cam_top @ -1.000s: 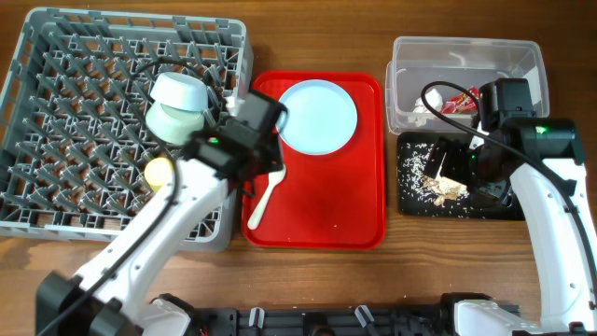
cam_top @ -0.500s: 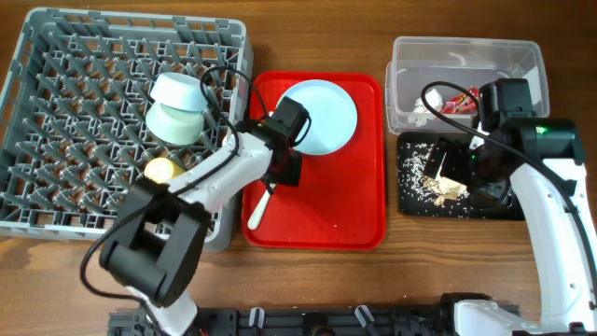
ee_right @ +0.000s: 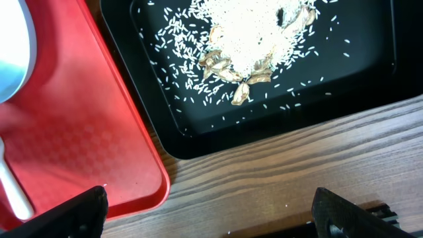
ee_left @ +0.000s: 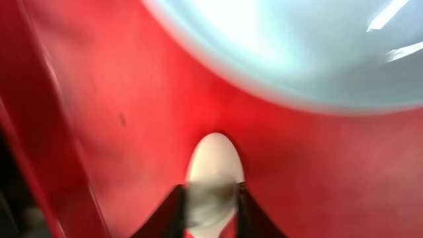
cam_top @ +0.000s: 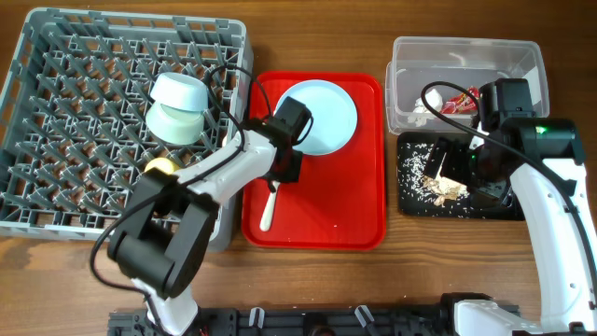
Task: Sort waste into correct bins and load items into the dishwasher rack
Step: 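Reach the left gripper back to the red tray and grasp the spoon, then carry the white spoon into the dish rack with the left gripper, then reach the left gripper to the light-blue plate and grip its rim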
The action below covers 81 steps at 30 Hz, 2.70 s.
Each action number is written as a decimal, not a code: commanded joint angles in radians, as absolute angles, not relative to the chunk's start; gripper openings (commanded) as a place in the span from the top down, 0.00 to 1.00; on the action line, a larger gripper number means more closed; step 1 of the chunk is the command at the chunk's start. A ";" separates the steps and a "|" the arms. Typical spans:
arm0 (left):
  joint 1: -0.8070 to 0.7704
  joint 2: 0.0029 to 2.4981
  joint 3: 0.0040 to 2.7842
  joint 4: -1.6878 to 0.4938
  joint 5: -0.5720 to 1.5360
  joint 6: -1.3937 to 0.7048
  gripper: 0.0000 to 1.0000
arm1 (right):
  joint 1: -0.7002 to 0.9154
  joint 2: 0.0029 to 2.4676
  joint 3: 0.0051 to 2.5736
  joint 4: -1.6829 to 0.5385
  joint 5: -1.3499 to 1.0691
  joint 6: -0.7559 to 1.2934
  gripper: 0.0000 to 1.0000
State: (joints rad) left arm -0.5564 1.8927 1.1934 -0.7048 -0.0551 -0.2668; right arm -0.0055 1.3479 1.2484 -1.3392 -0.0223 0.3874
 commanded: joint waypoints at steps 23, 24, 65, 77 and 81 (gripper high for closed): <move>-0.554 1.913 1.165 -0.733 0.325 -0.269 0.96 | -0.008 1.331 1.271 -1.344 -0.026 0.373 0.00; -0.554 1.913 1.165 -0.733 0.324 -0.269 0.96 | -0.008 1.331 1.271 -1.344 -0.026 0.373 0.00; -0.357 1.699 1.547 -0.892 0.319 -0.038 0.00 | -0.008 1.331 1.271 -1.344 -0.027 0.367 0.00; -0.728 2.118 1.547 -0.572 -0.081 -0.034 0.22 | -0.008 1.331 1.271 -1.344 -0.026 0.367 0.00; -0.751 2.180 1.545 -0.600 -0.081 -0.034 0.47 | -0.008 1.331 1.271 -1.344 -0.026 0.367 0.00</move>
